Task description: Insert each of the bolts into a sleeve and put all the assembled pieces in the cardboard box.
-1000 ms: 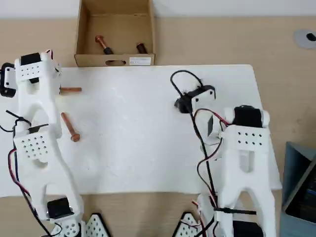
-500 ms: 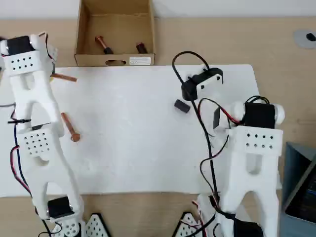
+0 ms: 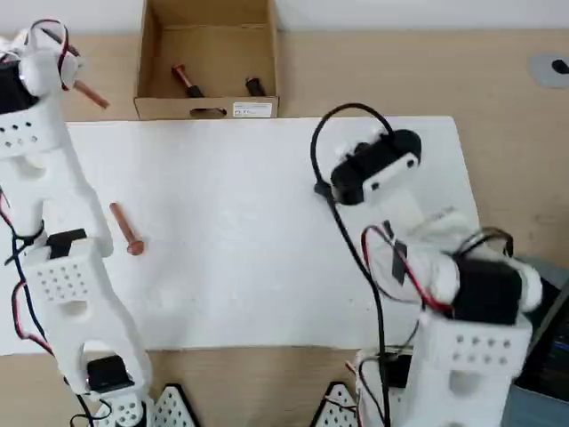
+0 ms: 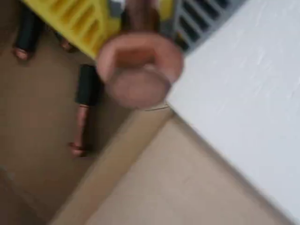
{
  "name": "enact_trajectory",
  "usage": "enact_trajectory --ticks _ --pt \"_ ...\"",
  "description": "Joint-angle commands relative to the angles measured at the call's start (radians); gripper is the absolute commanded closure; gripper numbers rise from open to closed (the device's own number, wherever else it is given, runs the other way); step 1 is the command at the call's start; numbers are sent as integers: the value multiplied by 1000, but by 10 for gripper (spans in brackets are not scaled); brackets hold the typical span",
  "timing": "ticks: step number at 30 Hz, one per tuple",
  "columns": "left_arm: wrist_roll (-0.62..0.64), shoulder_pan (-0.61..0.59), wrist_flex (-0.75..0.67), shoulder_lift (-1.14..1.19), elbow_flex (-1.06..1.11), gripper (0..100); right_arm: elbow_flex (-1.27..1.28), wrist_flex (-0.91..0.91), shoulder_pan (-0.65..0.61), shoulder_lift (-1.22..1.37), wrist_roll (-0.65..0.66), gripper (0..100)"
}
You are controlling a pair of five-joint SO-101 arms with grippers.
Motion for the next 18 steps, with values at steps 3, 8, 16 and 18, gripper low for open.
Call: enact_trajectory --ticks 3,8,16,18 --pt "-123 83 5 -226 40 999 -47 21 13 -76 -8 988" --pt "-215 190 5 -443 224 999 -47 20 13 -131 -9 988" --pt "-287 339 5 -868 729 999 -47 12 13 -180 -164 989" --pt "-301 359 3 -972 862 999 -25 -12 13 -183 -218 989"
